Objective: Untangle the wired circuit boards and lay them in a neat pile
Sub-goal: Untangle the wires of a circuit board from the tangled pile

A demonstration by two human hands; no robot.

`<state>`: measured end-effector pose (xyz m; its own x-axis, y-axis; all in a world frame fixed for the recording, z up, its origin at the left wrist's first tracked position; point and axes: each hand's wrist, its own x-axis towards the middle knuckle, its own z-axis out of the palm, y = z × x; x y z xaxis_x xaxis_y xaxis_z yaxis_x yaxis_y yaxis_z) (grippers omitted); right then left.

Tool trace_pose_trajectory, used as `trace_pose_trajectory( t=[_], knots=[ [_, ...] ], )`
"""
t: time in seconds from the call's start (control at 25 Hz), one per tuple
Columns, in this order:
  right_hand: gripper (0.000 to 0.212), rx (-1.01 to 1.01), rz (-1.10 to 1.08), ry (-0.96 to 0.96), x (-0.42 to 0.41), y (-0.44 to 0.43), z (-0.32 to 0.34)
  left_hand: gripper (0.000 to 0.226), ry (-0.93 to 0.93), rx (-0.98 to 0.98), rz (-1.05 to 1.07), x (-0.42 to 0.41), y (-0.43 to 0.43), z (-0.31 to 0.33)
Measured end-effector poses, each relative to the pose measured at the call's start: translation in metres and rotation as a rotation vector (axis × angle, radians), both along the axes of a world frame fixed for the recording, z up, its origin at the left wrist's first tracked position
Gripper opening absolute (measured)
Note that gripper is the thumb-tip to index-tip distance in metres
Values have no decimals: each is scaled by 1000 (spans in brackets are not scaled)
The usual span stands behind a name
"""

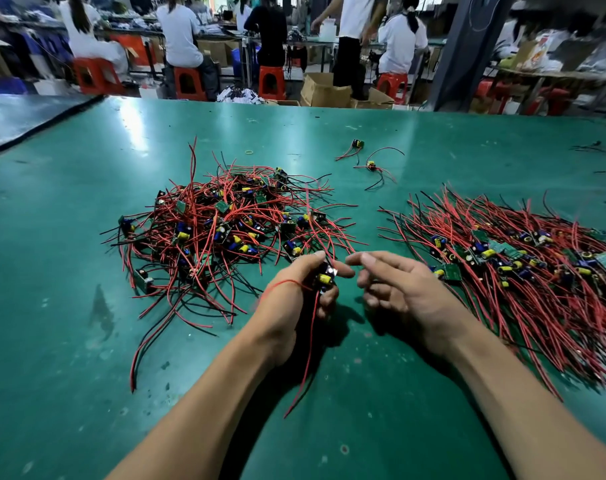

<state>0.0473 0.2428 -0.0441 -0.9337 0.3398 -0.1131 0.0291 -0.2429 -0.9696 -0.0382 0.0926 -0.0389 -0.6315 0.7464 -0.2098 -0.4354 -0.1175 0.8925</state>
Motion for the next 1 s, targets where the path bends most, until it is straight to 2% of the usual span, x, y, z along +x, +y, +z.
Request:
trace_pose_trajectory(
  t=[0.12, 0.2, 0.32, 0.56, 0.72, 0.84, 1.0],
  knots=[
    [35, 26, 84, 2, -3, -9, -3, 26, -6, -118, -90, 3, 1, 3],
    [32, 9, 107, -1, -1, -11, -2, 19, 53, -101, -120, 7, -2, 1],
    [22, -31, 123, -7, 3, -11, 0, 20, 203, -84, -149, 10, -6, 1],
    [8, 36, 47, -1, 3, -12, 2, 26, 275, -76, -177, 10, -4, -1],
    [13, -56, -19, -34, 1, -11, -1, 26, 147, -15, -153, 9, -4, 0],
    [17, -38, -26, -16, 1, -11, -3, 29, 106, -15, -128, 8, -4, -1],
    [27, 51, -23, 10, 1, -14, -6, 19, 251, -104, -91, 7, -2, -8]
  ],
)
